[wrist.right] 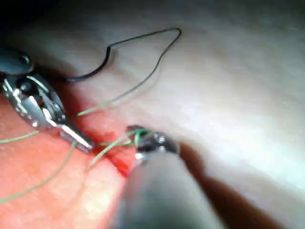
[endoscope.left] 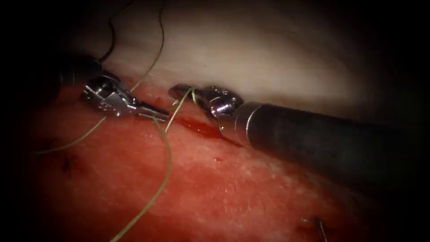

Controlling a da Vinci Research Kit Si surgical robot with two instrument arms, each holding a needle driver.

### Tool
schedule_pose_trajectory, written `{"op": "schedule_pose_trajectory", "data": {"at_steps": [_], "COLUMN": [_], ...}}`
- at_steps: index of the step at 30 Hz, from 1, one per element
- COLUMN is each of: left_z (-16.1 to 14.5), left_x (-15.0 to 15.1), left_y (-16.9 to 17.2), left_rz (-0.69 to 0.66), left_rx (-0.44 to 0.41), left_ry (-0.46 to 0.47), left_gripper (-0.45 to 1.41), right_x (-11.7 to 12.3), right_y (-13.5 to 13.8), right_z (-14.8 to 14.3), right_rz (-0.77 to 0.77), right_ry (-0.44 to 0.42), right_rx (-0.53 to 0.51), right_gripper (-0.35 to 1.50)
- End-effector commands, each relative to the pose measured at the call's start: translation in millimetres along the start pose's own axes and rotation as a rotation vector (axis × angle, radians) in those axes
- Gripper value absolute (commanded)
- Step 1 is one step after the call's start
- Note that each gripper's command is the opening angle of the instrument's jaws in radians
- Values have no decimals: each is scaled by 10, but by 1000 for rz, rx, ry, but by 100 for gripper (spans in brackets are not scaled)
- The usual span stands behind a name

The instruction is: Wound Closure

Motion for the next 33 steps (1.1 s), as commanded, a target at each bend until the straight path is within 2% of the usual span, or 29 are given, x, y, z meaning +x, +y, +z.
{"op": "schedule_pose_trajectory", "data": {"at_steps": [1, 8, 16, 23, 31, 33], "left_z": [6, -1, -21, -47, -47, -47], "left_x": [-5, -6, -18, -65, -117, -136], "left_y": [0, 3, 3, -22, -46, -63], "left_rz": [3, -6, -58, -149, -186, -197], "left_rx": [0, -3, -3, 1, 14, 20], "left_ry": [1, 5, -16, -52, -88, -98], "left_gripper": [-45, -45, -45, -45, -45, -45], "right_x": [0, -2, 8, 2, -16, -21], "right_y": [-3, -14, -40, -56, -62, -69], "right_z": [13, 19, 0, -26, -38, -43], "right_rz": [0, 3, -52, -117, -175, -196], "right_ry": [-4, 3, 58, 78, 119, 138], "right_rx": [16, 54, 71, 54, 21, 3], "right_gripper": [-35, -35, -35, -35, -35, -35]}}
